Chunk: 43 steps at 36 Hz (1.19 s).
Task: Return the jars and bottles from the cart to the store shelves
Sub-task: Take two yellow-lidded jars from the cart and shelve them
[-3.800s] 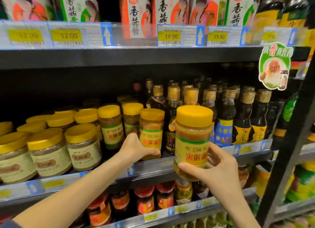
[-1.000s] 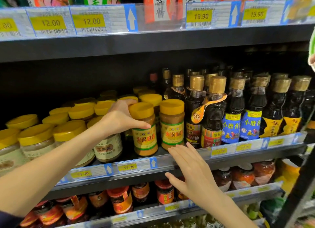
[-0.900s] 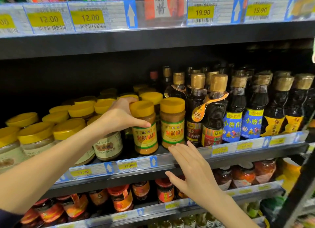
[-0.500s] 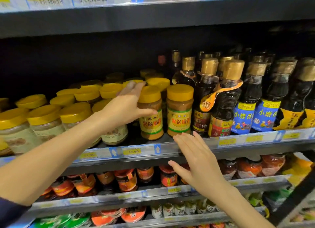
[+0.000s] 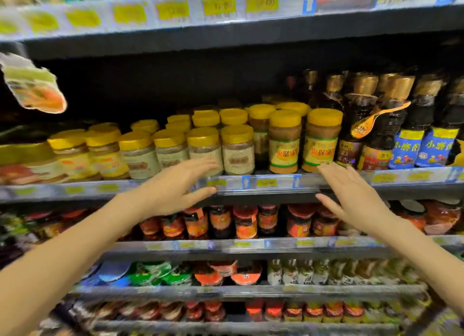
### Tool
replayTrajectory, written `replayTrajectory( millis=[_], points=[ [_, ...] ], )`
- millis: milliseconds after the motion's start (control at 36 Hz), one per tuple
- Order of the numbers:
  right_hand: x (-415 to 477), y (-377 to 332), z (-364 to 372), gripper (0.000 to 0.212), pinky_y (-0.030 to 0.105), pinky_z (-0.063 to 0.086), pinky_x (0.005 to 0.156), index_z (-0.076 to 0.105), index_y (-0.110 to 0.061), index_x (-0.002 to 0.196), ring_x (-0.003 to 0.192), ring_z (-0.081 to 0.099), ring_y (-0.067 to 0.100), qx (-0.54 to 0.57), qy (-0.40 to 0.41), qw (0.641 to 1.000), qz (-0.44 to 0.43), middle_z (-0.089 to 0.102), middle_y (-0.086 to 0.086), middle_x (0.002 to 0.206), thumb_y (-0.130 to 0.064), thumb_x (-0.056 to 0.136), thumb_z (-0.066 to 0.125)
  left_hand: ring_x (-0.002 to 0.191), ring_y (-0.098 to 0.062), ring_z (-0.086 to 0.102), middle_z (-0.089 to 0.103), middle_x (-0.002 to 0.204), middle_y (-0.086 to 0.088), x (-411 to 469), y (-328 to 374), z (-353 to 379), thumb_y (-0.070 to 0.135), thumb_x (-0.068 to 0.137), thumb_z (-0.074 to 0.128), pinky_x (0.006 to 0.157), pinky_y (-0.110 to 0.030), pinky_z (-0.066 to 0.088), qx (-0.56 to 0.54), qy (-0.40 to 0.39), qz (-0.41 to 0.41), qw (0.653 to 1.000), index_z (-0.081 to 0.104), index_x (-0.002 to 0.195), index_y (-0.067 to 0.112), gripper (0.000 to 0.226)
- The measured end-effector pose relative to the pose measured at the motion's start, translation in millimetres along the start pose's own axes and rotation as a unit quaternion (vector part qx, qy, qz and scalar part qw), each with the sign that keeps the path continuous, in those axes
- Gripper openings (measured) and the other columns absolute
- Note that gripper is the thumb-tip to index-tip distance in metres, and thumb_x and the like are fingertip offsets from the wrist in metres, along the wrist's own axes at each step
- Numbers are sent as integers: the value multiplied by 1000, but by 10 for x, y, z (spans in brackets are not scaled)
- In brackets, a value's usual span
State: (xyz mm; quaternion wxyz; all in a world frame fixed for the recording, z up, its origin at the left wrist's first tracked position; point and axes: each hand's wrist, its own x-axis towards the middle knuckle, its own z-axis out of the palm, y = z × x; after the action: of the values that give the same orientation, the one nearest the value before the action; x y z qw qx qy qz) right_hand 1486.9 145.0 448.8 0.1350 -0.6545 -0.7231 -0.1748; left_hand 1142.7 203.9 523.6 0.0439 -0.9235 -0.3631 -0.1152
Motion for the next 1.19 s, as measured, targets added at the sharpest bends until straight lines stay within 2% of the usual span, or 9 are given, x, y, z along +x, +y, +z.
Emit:
replayTrajectory(
  millis=[83,167,250,445,556,695,750,834,1195],
  points=[
    [-10,-166,-92,69,46,25,113,33,-1,142,138,34,31,-29,-30,999,28,38,17,147,-35,87,59,139,-6,26,28,152,11,-573,-181,-50,52,88,36,102,-10,15,10,-54,-52,997,24,145,28,63],
    [-24,-419,-156,72,51,32,108,38,3,138,133,38,37,-35,-39,998,37,41,23,143,-34,83,66,138,-5,28,27,152,12,-1141,-362,-118,65,79,24,107,-17,23,19,-91,-111,989,21,146,31,76],
    [-43,-849,-231,68,51,36,105,44,4,133,126,46,38,3,-38,999,6,49,23,136,-33,81,68,133,-7,38,33,150,12,-1680,-533,-180,55,90,37,105,-25,35,32,-113,-167,979,22,146,31,62],
    [123,-2209,-291,64,27,22,112,32,-12,144,139,32,19,114,-85,981,-128,36,4,149,-40,90,54,127,-6,44,34,148,12,-2903,-814,-338,51,93,38,97,-18,37,36,-138,-269,953,22,146,29,60],
    [328,-3029,-223,65,23,11,115,22,-18,147,142,22,11,137,-130,959,-212,26,-2,154,-44,93,48,129,-6,42,38,146,11,-3613,-992,-410,81,70,10,101,-20,35,23,-117,-332,936,27,144,30,92],
    [579,-4069,-89,64,27,20,115,22,-20,147,141,26,13,171,-171,917,-317,27,-3,153,-44,93,47,123,-10,50,43,144,9,-4367,-1181,-458,95,48,-6,99,-23,38,12,-96,-436,895,30,144,28,123],
    [664,-4487,-58,61,26,23,112,24,-22,146,139,29,14,192,-184,897,-353,30,-5,150,-42,93,48,123,-9,50,42,145,9,-4625,-1260,-475,89,66,13,98,-22,38,21,-103,-473,875,28,144,29,100],
    [831,-5124,50,62,26,30,107,26,-22,146,136,32,14,206,-186,866,-416,34,-4,150,-44,92,48,128,-11,44,42,145,7,-4960,-1397,-507,59,88,38,103,-24,36,41,-105,-524,844,30,143,27,64],
    [1674,-7427,208,65,25,25,111,19,-24,148,141,25,11,213,-205,757,-582,25,-4,154,-46,94,45,132,-10,39,40,147,6,-5912,-2274,-700,49,93,43,107,-26,32,59,-77,-684,723,31,143,24,57]
  ],
)
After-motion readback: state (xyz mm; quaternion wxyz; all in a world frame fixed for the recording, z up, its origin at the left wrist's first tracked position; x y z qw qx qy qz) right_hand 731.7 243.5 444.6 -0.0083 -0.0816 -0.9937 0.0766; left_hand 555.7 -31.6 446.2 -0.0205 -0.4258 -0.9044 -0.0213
